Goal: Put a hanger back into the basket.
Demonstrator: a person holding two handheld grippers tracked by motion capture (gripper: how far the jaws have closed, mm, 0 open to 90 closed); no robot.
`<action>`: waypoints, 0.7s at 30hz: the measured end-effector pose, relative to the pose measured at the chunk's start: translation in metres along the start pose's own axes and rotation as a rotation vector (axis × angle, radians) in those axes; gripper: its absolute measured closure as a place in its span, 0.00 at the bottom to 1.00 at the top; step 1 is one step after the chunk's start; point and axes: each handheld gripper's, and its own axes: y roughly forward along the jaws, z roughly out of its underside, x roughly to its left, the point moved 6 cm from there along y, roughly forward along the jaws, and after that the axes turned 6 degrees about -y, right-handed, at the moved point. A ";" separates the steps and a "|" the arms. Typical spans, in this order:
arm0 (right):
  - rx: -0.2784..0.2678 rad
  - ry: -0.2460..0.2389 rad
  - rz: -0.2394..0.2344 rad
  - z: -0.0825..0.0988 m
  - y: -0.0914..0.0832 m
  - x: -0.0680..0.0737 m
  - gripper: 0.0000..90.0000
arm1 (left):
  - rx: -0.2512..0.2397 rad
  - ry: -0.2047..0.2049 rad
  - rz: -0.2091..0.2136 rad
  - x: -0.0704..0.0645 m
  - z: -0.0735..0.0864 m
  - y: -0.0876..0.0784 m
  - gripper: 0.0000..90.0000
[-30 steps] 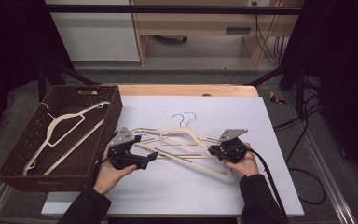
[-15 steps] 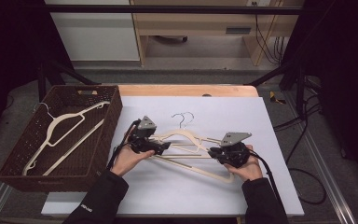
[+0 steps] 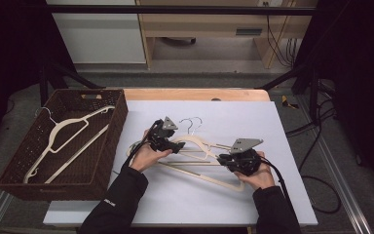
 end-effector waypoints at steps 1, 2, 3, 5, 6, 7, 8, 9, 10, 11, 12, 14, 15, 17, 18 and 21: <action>-0.003 -0.004 -0.004 0.000 -0.001 0.000 0.89 | 0.000 0.003 -0.014 0.000 0.000 0.003 0.47; -0.006 -0.004 -0.004 0.000 -0.001 0.000 0.89 | 0.007 0.010 -0.021 0.000 0.000 0.005 0.50; -0.008 -0.004 -0.007 -0.001 -0.002 0.000 0.89 | 0.013 0.009 -0.013 0.000 0.001 0.006 0.52; -0.008 -0.002 -0.006 -0.001 -0.002 0.001 0.89 | 0.024 0.012 -0.016 0.002 0.002 0.009 0.56; -0.013 -0.005 -0.005 -0.001 -0.002 0.001 0.89 | 0.026 0.012 -0.012 0.002 0.002 0.011 0.58; -0.009 -0.009 -0.007 -0.001 -0.002 0.002 0.89 | 0.031 0.017 -0.012 0.002 0.003 0.012 0.60; -0.009 -0.009 -0.008 -0.002 -0.002 0.002 0.89 | 0.038 0.021 -0.009 0.002 0.004 0.012 0.63; -0.009 -0.010 -0.005 -0.002 -0.002 0.002 0.89 | 0.044 0.028 -0.008 0.002 0.005 0.012 0.66; -0.012 -0.010 -0.007 -0.002 -0.002 0.002 0.89 | 0.044 0.031 -0.003 0.001 0.005 0.012 0.69; -0.012 -0.011 -0.007 -0.002 -0.002 0.002 0.89 | 0.044 0.039 -0.004 0.000 0.005 0.010 0.73; -0.010 -0.011 -0.009 -0.001 -0.002 0.002 0.89 | 0.042 0.054 -0.014 0.000 0.005 0.009 0.73; -0.008 -0.023 -0.016 0.000 -0.002 0.002 0.89 | 0.051 0.083 -0.024 -0.001 0.005 0.005 0.74; -0.012 -0.015 -0.015 0.000 -0.001 0.002 0.89 | 0.050 0.091 -0.026 -0.002 0.004 0.002 0.75; -0.008 -0.013 -0.022 0.000 -0.001 0.002 0.89 | 0.041 0.116 -0.033 -0.003 0.003 -0.004 0.75; -0.002 -0.012 -0.027 0.001 -0.001 0.002 0.89 | 0.038 0.133 -0.046 -0.004 0.003 -0.007 0.76; -0.001 -0.002 -0.033 0.003 0.000 0.001 0.88 | 0.023 0.165 -0.047 -0.008 0.002 -0.018 0.77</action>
